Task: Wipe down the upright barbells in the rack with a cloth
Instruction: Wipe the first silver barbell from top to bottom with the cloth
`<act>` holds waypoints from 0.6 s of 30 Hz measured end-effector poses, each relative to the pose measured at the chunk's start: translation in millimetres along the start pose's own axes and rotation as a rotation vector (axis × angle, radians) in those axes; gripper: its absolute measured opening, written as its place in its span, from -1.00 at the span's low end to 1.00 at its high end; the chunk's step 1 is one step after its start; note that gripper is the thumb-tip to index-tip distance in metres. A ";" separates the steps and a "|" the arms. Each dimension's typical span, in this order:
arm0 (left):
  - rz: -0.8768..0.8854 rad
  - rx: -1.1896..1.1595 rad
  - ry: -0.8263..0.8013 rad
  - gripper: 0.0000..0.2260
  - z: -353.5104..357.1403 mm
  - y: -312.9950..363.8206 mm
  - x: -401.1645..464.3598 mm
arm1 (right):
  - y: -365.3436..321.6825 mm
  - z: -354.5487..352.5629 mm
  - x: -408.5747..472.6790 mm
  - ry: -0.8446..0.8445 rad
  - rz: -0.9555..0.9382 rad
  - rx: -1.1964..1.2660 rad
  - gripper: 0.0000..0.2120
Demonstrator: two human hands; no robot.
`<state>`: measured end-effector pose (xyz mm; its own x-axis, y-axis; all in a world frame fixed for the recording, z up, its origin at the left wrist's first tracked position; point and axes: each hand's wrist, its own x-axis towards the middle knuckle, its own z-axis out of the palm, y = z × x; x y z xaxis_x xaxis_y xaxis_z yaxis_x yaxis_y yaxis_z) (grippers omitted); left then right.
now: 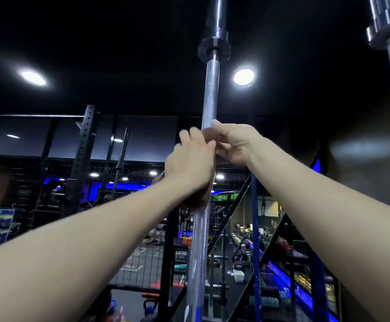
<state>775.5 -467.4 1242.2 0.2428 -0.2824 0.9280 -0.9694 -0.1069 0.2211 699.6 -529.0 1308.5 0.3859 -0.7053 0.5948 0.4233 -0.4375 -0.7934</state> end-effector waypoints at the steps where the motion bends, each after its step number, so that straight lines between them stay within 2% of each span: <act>1: -0.011 -0.029 0.012 -0.65 0.7 3.2 12.2 | 0.9 -0.8 1.3 -0.005 0.006 0.028 -0.93; 6: 0.013 0.030 0.025 -0.64 10.5 -3.0 -10.0 | 8.8 -0.2 2.1 0.043 -0.024 0.107 -0.83; 10: 0.051 0.137 -0.018 -0.65 3.8 -7.8 -35.9 | 4.4 3.8 -5.4 0.055 -0.065 -0.062 -0.86; 13: 0.059 0.159 -0.007 -0.64 -1.4 -2.0 -15.6 | 0.5 3.1 -3.7 0.078 -0.070 -0.100 -0.87; 16: -0.002 0.088 0.015 -0.64 -1.5 8.6 15.2 | -0.8 1.8 -2.1 0.056 -0.061 -0.018 -0.96; 18: -0.021 0.063 0.032 -0.65 2.4 9.7 14.4 | -2.1 -1.1 -0.7 0.087 -0.084 -0.053 -0.93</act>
<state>769.7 -474.8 1257.0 0.2611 -0.2493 0.9326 -0.9595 -0.1731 0.2224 697.6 -528.2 1309.6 0.2771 -0.7096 0.6478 0.4061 -0.5245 -0.7483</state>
